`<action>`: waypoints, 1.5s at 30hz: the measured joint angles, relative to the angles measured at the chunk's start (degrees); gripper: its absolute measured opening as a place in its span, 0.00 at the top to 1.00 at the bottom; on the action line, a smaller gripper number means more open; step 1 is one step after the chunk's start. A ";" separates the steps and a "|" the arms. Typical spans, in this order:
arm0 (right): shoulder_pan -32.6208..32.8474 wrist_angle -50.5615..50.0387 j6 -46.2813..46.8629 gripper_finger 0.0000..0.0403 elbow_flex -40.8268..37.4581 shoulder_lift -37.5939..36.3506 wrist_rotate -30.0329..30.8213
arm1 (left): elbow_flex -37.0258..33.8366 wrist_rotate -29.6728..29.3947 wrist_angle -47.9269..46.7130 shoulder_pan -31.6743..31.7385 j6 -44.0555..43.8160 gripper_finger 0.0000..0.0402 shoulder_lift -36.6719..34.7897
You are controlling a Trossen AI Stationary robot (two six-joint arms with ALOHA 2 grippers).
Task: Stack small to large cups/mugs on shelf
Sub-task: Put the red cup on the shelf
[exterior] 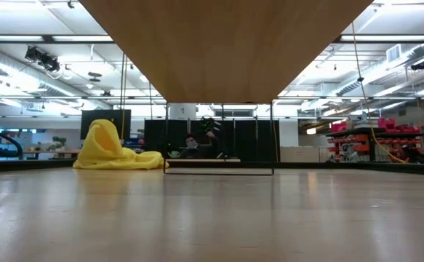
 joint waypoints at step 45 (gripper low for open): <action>-1.03 -2.62 8.01 0.65 0.00 -7.27 4.33 | 0.01 -0.09 1.38 -0.72 1.88 0.85 -0.11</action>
